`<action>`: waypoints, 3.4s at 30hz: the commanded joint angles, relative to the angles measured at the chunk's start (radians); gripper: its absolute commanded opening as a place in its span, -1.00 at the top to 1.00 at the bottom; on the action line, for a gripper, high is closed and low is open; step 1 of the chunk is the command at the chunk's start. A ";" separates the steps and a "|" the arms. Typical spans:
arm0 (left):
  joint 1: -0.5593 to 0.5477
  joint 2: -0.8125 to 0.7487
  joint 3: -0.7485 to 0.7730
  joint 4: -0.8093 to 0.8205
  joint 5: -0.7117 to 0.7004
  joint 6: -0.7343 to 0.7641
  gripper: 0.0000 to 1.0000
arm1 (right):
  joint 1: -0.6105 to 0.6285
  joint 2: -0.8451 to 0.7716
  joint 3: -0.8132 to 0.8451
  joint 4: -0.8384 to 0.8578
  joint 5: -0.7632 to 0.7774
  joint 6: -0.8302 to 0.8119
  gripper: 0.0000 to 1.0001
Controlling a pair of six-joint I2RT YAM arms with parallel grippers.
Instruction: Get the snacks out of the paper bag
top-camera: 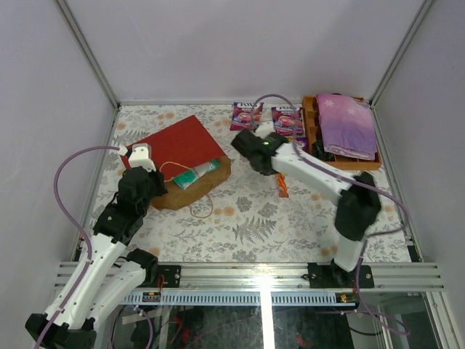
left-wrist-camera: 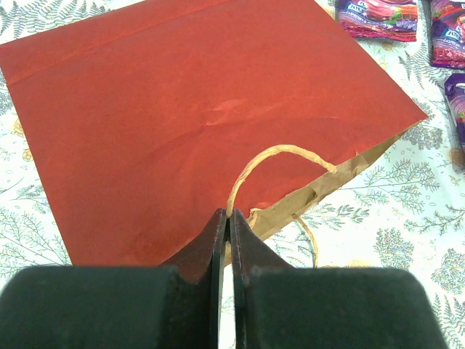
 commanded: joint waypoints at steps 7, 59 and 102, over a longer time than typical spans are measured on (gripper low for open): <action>0.005 0.001 -0.004 0.034 0.010 -0.008 1.00 | 0.190 0.348 0.359 -0.265 0.116 -0.005 -0.50; 0.005 0.038 -0.001 0.037 0.105 -0.003 1.00 | -0.252 0.257 -0.180 0.658 -0.469 -0.320 -0.19; 0.006 0.051 0.002 0.035 0.124 -0.002 1.00 | -0.271 0.196 -0.177 0.602 -0.505 -0.334 0.52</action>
